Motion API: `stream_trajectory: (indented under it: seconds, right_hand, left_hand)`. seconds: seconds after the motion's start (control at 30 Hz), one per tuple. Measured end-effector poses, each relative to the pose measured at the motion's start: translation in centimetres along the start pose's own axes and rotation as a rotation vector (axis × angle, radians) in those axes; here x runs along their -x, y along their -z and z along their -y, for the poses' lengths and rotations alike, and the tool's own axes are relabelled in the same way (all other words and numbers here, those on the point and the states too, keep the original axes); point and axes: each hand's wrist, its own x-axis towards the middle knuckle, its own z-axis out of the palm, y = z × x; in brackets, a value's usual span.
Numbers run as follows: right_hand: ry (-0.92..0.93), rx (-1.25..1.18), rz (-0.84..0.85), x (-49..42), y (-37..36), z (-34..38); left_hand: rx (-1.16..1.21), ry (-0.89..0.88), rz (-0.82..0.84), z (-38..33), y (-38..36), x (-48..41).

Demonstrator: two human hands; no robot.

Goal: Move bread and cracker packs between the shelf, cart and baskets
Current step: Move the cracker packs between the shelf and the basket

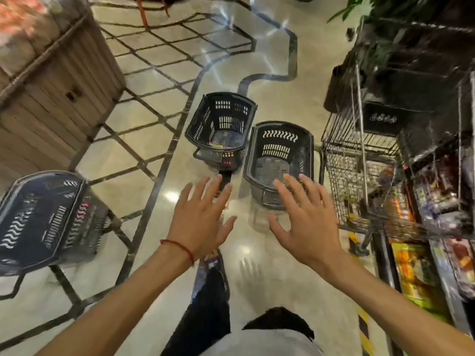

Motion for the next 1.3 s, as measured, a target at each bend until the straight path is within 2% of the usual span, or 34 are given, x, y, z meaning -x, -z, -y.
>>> stream_trajectory:
  seconds: [0.17,0.37,0.6,0.8,1.0,1.13,1.3]
  right_hand:
    - [-0.04,0.003,0.041,-12.3,-1.2,1.6]
    - [-0.055,0.005,0.056,-25.3,-4.4,1.5]
    - [-0.035,-0.014,0.111,-40.7,-11.2,-1.8]
    - [0.048,0.008,0.222,-52.3,-15.3,-5.5]
    - [0.084,-0.004,0.268,-59.9,-21.1,-6.4]
    - [0.021,-0.044,0.283,-62.8,-26.7,-6.0]
    - [-0.096,-0.097,0.25,-64.5,-36.2,-4.8]
  left_hand:
    - [0.002,-0.025,0.032,9.0,0.3,-10.5]
    - [-0.009,-0.039,0.069,16.0,-0.5,-22.4]
    - [-0.042,-0.031,0.138,21.5,-4.7,-37.6]
    - [0.004,-0.019,0.212,24.3,-8.2,-49.1]
    - [0.056,-0.02,0.257,27.5,-13.0,-55.8]
    - [0.106,-0.038,0.293,29.8,-18.1,-59.3]
    - [0.183,-0.096,0.331,31.7,-27.8,-62.7]
